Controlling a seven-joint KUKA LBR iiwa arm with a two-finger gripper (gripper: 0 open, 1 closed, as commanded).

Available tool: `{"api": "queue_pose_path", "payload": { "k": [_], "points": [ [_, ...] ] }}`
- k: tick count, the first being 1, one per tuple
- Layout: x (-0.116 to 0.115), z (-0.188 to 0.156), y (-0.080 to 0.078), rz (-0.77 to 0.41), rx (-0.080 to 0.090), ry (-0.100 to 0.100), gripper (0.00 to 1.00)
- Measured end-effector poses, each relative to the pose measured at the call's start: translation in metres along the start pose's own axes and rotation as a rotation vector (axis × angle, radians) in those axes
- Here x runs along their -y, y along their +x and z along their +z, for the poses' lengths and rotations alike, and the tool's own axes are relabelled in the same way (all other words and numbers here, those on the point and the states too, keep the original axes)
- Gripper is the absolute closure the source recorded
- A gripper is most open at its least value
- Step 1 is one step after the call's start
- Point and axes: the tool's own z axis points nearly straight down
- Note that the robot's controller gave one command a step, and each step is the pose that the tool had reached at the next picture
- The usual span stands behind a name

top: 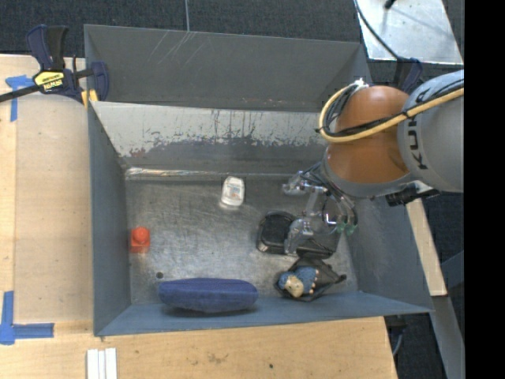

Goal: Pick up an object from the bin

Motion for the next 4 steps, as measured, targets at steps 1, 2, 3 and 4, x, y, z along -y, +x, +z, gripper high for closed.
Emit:
{"api": "queue_pose_path", "payload": {
  "k": [1,2,3,4],
  "points": [
    [0.002,-0.011,0.008,0.150,-0.007,0.005,0.00],
    [0.000,0.003,0.008,0.258,-0.015,0.008,0.00],
    [-0.001,0.003,0.008,0.271,-0.014,0.006,0.00],
    [-0.004,0.004,0.012,0.269,-0.041,0.005,1.00]
  ]
}}
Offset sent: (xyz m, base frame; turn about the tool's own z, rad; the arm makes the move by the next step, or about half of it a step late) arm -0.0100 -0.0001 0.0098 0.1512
